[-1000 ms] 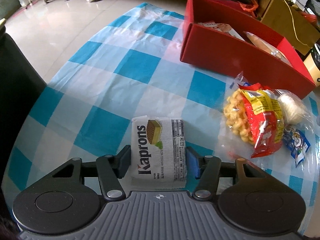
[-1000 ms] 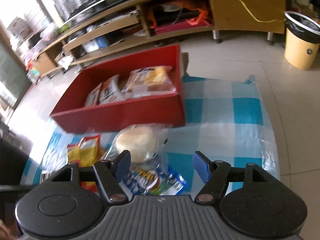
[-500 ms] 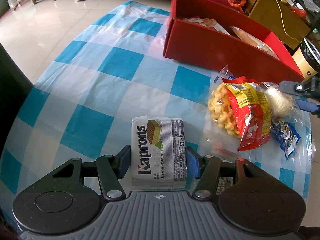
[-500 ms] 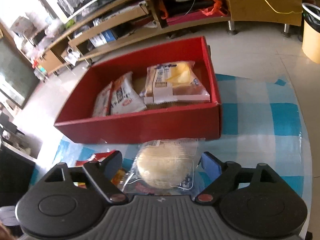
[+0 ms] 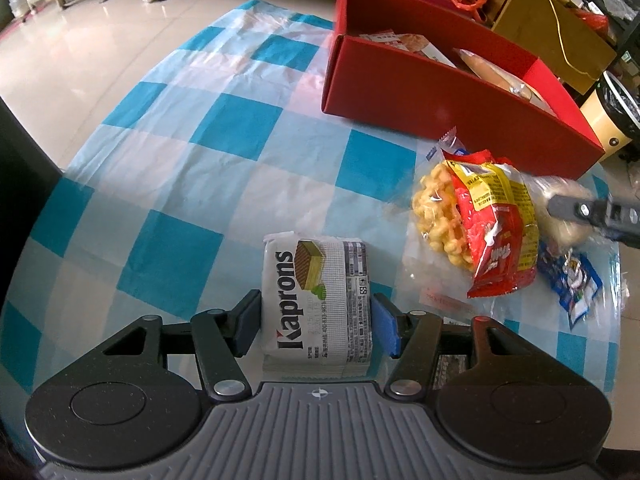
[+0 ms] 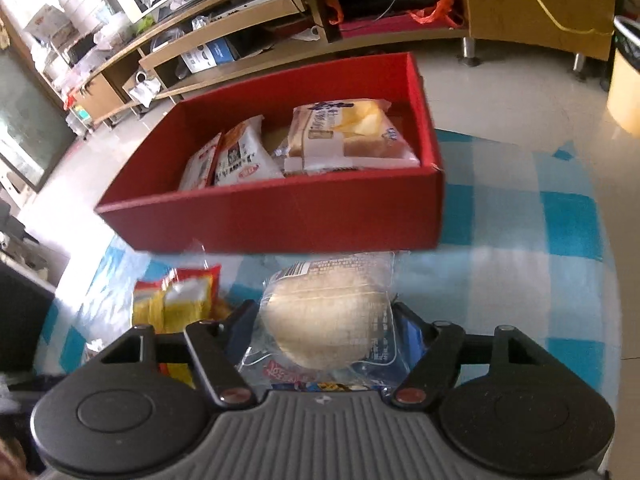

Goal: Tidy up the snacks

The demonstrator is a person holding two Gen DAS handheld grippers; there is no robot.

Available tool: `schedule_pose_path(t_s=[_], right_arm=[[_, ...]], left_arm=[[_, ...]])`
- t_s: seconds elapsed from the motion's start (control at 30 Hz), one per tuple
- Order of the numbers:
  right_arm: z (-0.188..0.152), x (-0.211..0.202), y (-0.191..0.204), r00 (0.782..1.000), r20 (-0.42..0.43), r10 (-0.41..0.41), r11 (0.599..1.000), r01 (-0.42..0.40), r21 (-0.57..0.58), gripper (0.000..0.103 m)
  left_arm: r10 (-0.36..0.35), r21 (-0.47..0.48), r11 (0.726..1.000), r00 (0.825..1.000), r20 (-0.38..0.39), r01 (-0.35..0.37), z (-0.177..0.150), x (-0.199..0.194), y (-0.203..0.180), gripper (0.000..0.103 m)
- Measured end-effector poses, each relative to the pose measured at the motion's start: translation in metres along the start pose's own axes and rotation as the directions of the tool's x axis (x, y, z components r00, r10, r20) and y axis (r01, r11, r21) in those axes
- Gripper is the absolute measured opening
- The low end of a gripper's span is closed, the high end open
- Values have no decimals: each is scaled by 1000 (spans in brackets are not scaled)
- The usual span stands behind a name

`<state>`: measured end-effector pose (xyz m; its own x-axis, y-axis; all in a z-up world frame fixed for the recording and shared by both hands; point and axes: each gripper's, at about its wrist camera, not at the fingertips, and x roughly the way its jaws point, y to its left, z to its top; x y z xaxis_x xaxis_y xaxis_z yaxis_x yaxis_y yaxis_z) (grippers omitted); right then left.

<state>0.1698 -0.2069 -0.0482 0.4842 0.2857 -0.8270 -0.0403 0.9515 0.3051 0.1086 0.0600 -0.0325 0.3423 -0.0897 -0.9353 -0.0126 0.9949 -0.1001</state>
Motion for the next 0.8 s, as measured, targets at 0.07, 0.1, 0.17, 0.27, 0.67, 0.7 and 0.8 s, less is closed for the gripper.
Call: schedule_pose_path(t_s=[0.07, 0.1, 0.17, 0.27, 0.67, 0.7, 0.8], right_arm=[[-8, -8, -2, 1000, -4, -2, 1000, 2, 3, 69], [-11, -12, -2, 1000, -4, 1, 1000, -1, 4, 69], [-16, -21, -2, 1000, 4, 7, 1000, -7, 4, 68], [-26, -33, 0, 1000, 12, 20, 1000, -20, 1, 68], [-34, -11, 3, 1000, -8, 1, 999, -2, -34, 80], [-34, -9, 4, 1000, -11, -12, 999, 11, -49, 84], [-33, -6, -2, 1000, -17, -3, 1000, 3, -9, 92]], left_arm=[[-6, -5, 1000, 1000, -3, 6, -1, -1, 0, 65], [-9, -8, 1000, 1000, -3, 9, -2, -2, 1, 65], [-9, -11, 1000, 1000, -1, 9, -3, -4, 1, 65], [4, -6, 1000, 1000, 3, -3, -7, -6, 0, 65], [96, 36, 995, 995, 24, -97, -8, 9, -9, 90], [97, 43, 994, 995, 23, -98, -8, 11, -10, 93], [109, 69, 991, 994, 23, -110, -10, 13, -14, 96]])
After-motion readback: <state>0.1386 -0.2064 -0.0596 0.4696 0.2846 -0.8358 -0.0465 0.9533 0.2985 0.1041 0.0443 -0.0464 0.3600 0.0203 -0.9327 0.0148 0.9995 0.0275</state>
